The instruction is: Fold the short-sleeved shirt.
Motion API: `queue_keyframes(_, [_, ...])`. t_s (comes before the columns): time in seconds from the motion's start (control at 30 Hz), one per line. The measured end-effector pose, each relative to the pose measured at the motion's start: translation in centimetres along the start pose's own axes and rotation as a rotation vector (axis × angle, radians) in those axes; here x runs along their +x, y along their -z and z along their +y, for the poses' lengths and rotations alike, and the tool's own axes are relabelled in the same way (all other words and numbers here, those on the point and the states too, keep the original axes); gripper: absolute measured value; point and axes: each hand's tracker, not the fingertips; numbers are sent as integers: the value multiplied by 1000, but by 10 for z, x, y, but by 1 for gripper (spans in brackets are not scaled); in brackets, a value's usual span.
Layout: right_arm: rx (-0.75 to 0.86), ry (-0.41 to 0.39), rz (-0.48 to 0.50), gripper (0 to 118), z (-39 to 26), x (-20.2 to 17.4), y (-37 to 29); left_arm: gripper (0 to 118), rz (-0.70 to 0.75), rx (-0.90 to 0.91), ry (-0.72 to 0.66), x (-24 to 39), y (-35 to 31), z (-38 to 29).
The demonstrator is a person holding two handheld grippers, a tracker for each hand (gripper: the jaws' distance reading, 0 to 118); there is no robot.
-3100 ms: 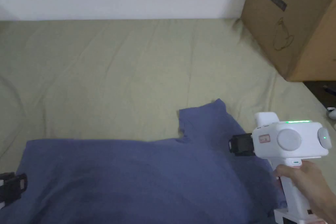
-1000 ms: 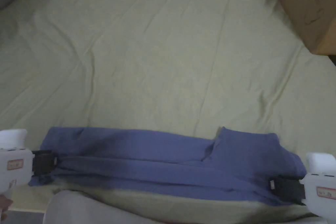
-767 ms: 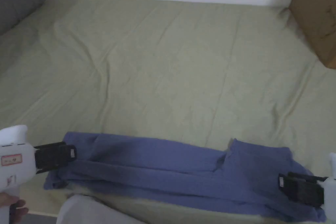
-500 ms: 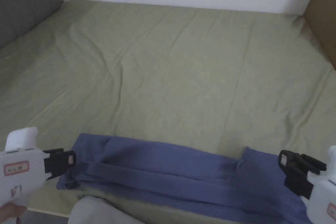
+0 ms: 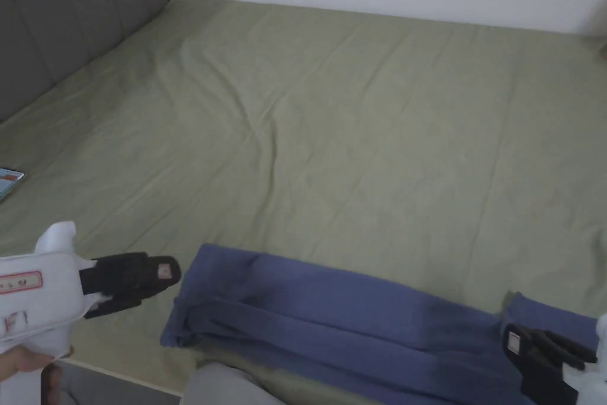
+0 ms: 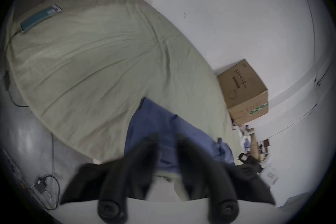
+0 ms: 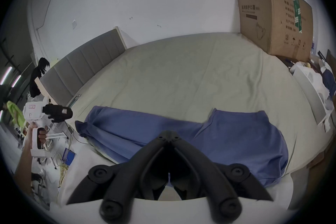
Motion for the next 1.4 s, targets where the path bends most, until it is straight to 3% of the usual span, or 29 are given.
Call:
queue_keyframes(0.03, [-4,1,-8,0,0,0,1,92,-7,-32,0,-2,5,7])
queue_keyframes(0.07, [-12,-1,-12,0,1,0,2,110,-7,-64,-2,-4,12,11])
queue_keyframes(0.1, [-22,-5,-21,0,1,-1,3,115,-6,-113,10,-7,21,17])
queue_keyframes(0.2, [-46,-18,-45,0,5,-4,5,115,-2,-193,49,-9,42,23])
queue_keyframes(0.37, [-80,-2,-46,0,9,-7,15,115,-141,-284,-92,-31,74,27])
queue_keyframes(0.47, [-86,5,-46,0,11,-9,20,115,-44,-319,-3,-36,87,23])
queue_keyframes(0.73, [-81,11,9,0,20,-15,20,114,-124,-311,-57,-49,96,20])
queue_keyframes(0.8, [-76,62,62,0,23,-16,18,114,-119,-309,-46,-45,96,20])
queue_keyframes(0.87, [-70,82,71,0,25,-16,15,102,-82,-312,-33,-47,99,22])
queue_keyframes(0.9, [-66,83,68,0,25,-15,14,86,-30,-309,-17,-45,97,24])
queue_keyframes(0.93, [-63,87,70,0,24,-11,14,43,21,-303,27,-43,94,25])
queue_keyframes(0.97, [-61,96,72,0,24,-9,14,13,99,-289,57,-40,94,26])
queue_keyframes(1.0, [-56,106,75,0,24,-6,13,11,182,-280,83,-42,95,25])
queue_keyframes(1.07, [-54,125,74,0,23,-3,11,11,55,-275,-18,-49,92,20])
queue_keyframes(1.17, [-43,138,69,0,19,4,5,9,85,-253,-19,-41,87,17])
queue_keyframes(1.27, [-36,167,63,0,16,15,-1,9,118,-238,20,-12,81,15])
queue_keyframes(1.4, [-9,202,50,0,14,29,-12,9,52,-211,78,37,60,12])
